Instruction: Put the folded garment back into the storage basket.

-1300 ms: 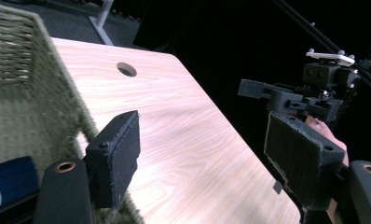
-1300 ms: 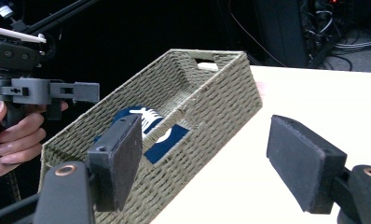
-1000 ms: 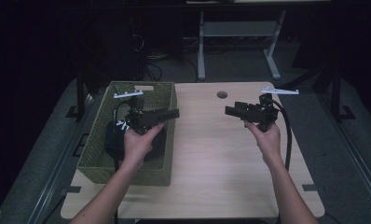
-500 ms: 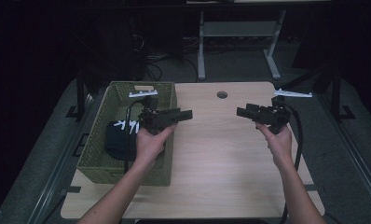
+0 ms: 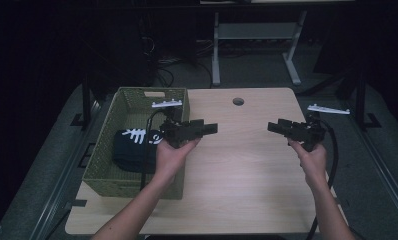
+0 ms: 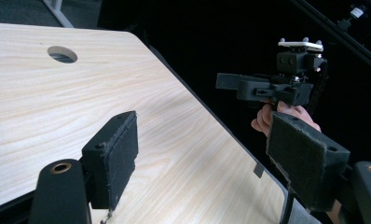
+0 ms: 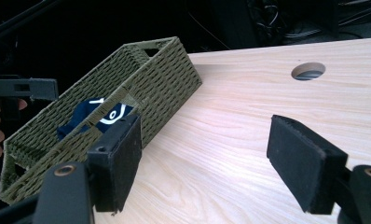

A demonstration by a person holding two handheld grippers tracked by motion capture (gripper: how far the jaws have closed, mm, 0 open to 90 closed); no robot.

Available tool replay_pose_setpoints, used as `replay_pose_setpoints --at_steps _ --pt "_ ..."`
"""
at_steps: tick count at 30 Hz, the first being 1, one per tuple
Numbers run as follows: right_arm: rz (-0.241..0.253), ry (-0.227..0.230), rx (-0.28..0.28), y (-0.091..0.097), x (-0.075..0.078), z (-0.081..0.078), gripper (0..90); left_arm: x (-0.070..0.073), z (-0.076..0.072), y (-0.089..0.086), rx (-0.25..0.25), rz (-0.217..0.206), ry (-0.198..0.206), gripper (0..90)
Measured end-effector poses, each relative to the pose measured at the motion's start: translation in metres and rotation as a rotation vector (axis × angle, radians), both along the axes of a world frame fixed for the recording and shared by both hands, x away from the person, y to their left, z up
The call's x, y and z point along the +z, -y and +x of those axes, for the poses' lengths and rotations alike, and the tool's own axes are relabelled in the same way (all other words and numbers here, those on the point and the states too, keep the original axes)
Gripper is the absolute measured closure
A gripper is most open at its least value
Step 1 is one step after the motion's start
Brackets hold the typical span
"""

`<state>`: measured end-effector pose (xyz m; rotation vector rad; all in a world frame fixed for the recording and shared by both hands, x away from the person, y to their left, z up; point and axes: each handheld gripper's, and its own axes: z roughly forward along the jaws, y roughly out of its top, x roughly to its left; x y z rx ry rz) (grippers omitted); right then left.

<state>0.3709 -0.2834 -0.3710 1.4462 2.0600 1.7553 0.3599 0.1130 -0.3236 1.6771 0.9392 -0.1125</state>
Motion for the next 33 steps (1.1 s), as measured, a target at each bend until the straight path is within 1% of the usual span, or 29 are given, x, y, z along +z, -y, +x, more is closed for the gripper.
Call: replay_pose_setpoints --at_steps 2,6,13,14,15,16,17,18,21,23,24,25,26,27,28,30,33 --pt "-0.004 0.003 -0.006 0.003 0.0 -0.001 26.1 -0.001 -0.001 0.003 -0.005 -0.005 -0.003 24.0" --pt "-0.016 -0.005 -0.012 0.008 -0.003 -0.003 26.1 -0.003 -0.002 0.008 -0.016 -0.001 -0.008 21.6" --pt "-0.015 -0.016 -0.032 0.018 -0.009 -0.007 26.0 -0.007 -0.005 0.018 -0.038 -0.003 -0.015 21.0" --pt "-0.018 -0.033 -0.033 0.021 -0.01 -0.008 25.5 -0.008 -0.006 0.022 -0.047 -0.001 -0.012 21.0" --pt "-0.018 -0.033 -0.033 0.021 -0.01 -0.008 25.5 -0.008 -0.006 0.022 -0.047 -0.001 -0.012 21.0" --pt "-0.015 -0.025 -0.043 0.024 -0.012 -0.01 25.5 -0.009 -0.008 0.027 -0.05 0.002 -0.009 21.0" --pt "-0.015 -0.025 -0.043 0.024 -0.012 -0.01 25.5 -0.009 -0.008 0.027 -0.05 0.002 -0.009 20.9" --pt "-0.016 -0.026 -0.046 0.027 -0.013 -0.012 25.3 -0.011 -0.009 0.03 -0.056 0.005 -0.006 21.0" --pt "-0.021 -0.024 -0.051 0.029 -0.014 -0.014 25.1 -0.013 -0.01 0.035 -0.064 0.008 -0.01 21.0" --pt "-0.025 -0.021 -0.055 0.031 -0.016 -0.017 25.0 -0.015 -0.012 0.039 -0.072 0.011 -0.006 21.0" --pt "-0.045 -0.029 -0.058 0.033 -0.018 -0.019 24.2 -0.016 -0.014 0.045 -0.082 0.02 -0.003 21.0" --pt "-0.045 -0.029 -0.058 0.033 -0.018 -0.019 24.2 -0.016 -0.014 0.045 -0.082 0.02 -0.003 21.0" --pt "-0.047 -0.033 -0.062 0.035 -0.02 -0.021 24.1 -0.018 -0.016 0.049 -0.094 0.027 0.0 21.0" --pt "-0.044 -0.028 -0.068 0.037 -0.021 -0.023 24.1 -0.018 -0.016 0.049 -0.094 0.027 0.0 21.0" --pt "-0.039 -0.026 -0.072 0.039 -0.021 -0.024 24.1 -0.02 -0.019 0.054 -0.101 0.029 0.003 21.0" --pt "-0.039 -0.03 -0.077 0.042 -0.024 -0.026 24.1 -0.021 -0.022 0.057 -0.105 0.036 0.014 21.0" --pt "-0.033 -0.04 -0.085 0.047 -0.027 -0.029 23.9 -0.022 -0.024 0.061 -0.109 0.033 0.02 21.0"
